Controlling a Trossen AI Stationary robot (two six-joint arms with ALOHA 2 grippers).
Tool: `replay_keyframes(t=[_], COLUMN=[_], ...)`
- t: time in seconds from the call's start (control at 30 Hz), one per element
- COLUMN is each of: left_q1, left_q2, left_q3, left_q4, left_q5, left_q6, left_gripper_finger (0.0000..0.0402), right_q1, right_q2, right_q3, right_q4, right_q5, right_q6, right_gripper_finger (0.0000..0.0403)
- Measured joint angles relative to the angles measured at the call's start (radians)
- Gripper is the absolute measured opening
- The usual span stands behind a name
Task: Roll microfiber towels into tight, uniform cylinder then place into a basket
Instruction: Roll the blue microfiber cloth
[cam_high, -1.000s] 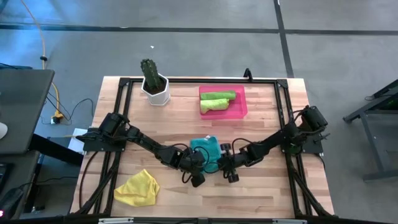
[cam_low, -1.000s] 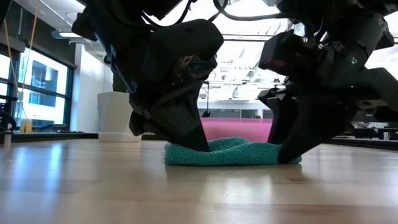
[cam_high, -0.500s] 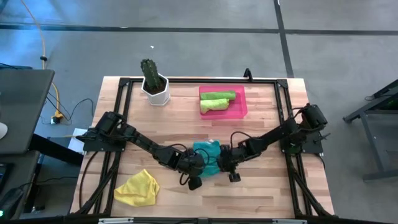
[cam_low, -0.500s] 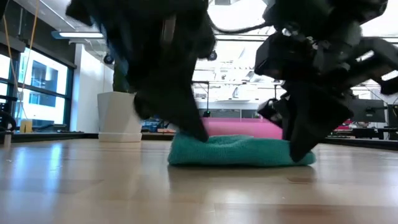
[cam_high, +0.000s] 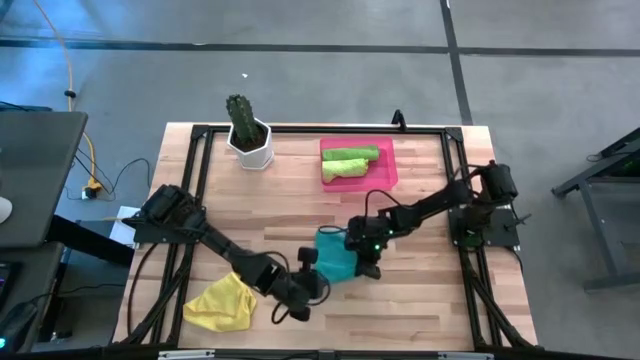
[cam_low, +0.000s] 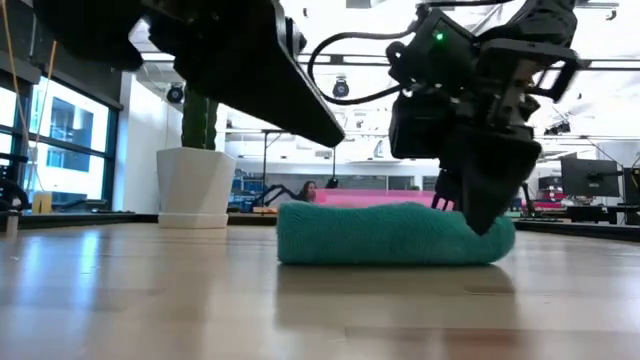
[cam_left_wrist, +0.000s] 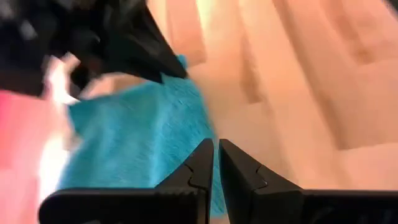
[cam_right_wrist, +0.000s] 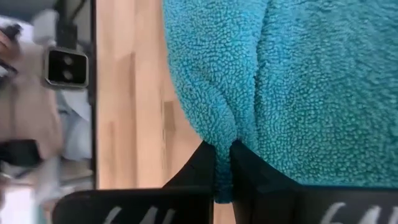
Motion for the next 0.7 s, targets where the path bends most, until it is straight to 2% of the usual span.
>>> replay_keyframes(t=[0.07,0.13,0.3,0.7], left_q1=[-0.011,-0.014,-0.009,0.074], left_q2=[0.000,0.002,0.023,0.092], left_q3=[0.000,0.000,0.001,0.001], left_q4=[-0.004,-0.011,-0.034,-0.078], left_q5=[-0.041,-0.039,-0.047,-0.065], left_q6=[0.054,0.088,0.086,0.051], left_gripper_finger=[0.0019,0.0019,0.0019,0.0019], right_q1=[-0.016,-0.030,-0.053,-0.033], right_q2=[0.000,0.000,-0.001,-0.004], right_q3=[0.000,0.001,0.001,0.003], right_q4=[0.012,0.027,0.031,0.036], right_q5=[-0.028,-0.052,-0.070,-0.045], right_q6=[0.051,0.102,0.195,0.224], right_gripper_finger=[0.0004,0.0004,0.0004,0.0003])
